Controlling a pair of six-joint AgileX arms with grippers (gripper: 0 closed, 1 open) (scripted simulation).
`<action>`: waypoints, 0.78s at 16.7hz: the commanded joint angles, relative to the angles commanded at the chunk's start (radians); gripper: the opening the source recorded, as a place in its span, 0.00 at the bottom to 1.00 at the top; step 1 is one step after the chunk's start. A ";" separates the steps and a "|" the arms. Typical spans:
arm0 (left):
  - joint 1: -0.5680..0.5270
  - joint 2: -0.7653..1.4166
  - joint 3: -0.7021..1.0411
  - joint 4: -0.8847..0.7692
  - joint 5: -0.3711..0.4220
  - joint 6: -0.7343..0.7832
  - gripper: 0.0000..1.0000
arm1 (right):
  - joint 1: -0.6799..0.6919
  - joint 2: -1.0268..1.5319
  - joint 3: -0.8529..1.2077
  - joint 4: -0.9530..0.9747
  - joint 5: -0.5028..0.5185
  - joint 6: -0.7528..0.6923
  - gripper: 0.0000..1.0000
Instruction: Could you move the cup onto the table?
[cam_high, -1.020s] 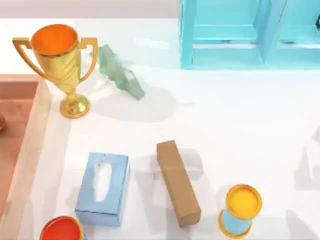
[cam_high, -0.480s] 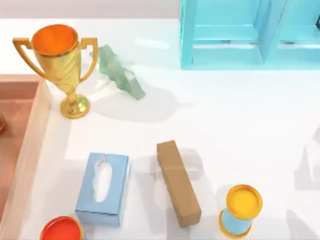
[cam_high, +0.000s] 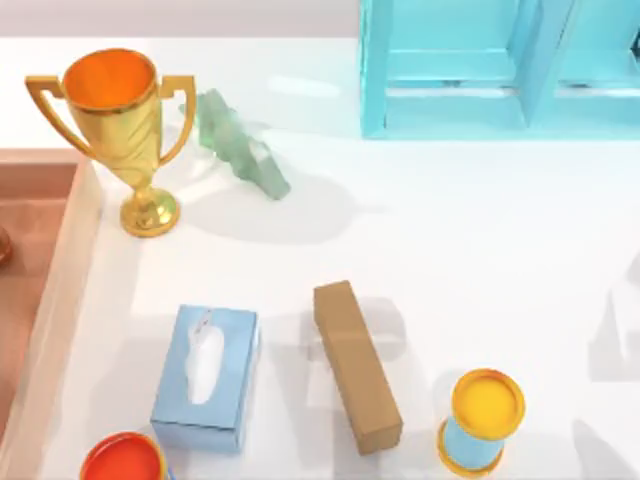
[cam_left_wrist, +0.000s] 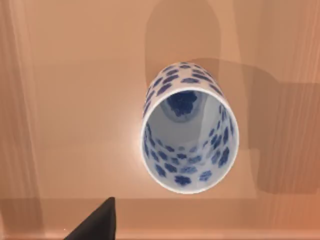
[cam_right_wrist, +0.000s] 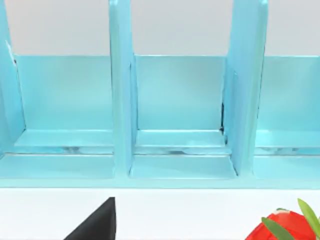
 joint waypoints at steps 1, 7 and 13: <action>0.001 0.009 -0.027 0.040 0.000 0.001 1.00 | 0.000 0.000 0.000 0.000 0.000 0.000 1.00; 0.006 0.077 -0.214 0.301 0.000 0.007 1.00 | 0.000 0.000 0.000 0.000 0.000 0.000 1.00; 0.006 0.087 -0.243 0.336 0.000 0.008 1.00 | 0.000 0.000 0.000 0.000 0.000 0.000 1.00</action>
